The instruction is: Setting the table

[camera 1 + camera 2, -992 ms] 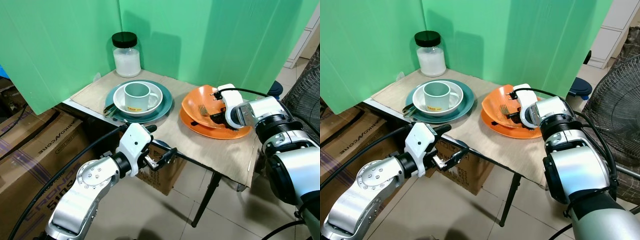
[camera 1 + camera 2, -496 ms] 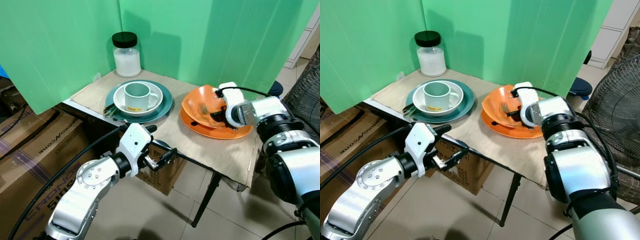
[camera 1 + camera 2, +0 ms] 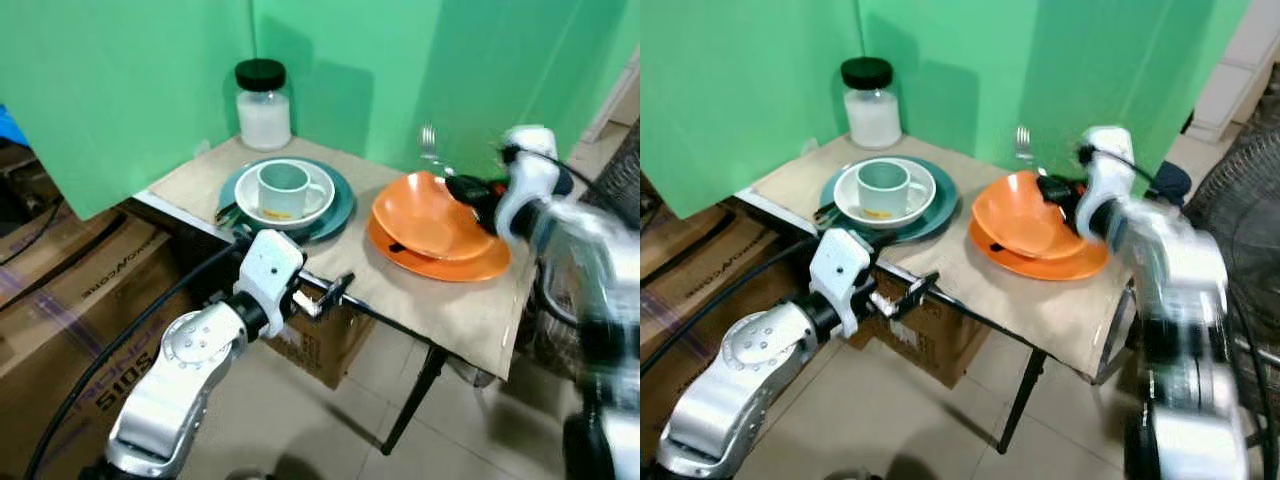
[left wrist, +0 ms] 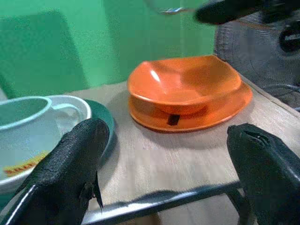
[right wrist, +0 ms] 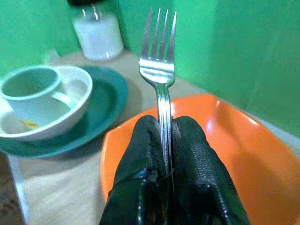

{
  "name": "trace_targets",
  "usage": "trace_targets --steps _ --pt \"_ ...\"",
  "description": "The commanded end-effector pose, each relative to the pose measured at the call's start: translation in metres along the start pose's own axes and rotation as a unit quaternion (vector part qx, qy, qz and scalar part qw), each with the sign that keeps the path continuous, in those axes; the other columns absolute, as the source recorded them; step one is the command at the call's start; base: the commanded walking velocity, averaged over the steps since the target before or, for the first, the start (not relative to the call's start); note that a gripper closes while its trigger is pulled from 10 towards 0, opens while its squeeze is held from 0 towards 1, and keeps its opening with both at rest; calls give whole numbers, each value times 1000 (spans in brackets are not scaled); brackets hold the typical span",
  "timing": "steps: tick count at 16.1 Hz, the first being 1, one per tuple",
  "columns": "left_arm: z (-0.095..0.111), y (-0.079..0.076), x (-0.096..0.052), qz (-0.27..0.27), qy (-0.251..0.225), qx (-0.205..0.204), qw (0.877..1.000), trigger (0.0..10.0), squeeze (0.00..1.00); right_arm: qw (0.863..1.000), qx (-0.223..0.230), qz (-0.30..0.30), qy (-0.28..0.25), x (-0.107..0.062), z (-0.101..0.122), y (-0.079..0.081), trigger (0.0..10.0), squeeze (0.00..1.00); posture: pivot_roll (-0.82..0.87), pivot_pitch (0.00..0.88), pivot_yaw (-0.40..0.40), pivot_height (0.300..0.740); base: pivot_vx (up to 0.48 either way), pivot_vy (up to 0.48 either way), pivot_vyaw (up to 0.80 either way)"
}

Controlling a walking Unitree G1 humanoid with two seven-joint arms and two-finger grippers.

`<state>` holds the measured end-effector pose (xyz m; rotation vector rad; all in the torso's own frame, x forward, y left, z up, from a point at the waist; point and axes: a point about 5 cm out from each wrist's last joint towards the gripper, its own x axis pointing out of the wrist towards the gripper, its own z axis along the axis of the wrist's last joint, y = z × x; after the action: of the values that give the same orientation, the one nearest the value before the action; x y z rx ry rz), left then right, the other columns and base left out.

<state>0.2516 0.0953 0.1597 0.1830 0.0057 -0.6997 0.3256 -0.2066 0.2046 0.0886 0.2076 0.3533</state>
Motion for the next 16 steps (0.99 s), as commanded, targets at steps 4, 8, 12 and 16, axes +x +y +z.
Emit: trace_targets --steps 4,8,12,16 --pt "3 7 11 72 -9 3 997 10000 0 992 -14 -58 -112 -61 -8 28 10000 0 18 0 -14 740 0 0 0" --pt "-3 10 7 138 -9 -20 990 10000 0 968 -47 -214 -122 -100 -48 19 10000 0 7 0 -23 740 0 0 0" --pt "-14 11 4 157 5 -24 987 10000 0 967 -4 -233 -107 -105 -78 34 10000 0 -9 0 3 740 0 0 -400" --pt "-8 11 6 149 -8 -22 989 10000 0 973 -59 -218 -54 -98 -101 53 10000 0 2 0 3 740 0 0 -800"
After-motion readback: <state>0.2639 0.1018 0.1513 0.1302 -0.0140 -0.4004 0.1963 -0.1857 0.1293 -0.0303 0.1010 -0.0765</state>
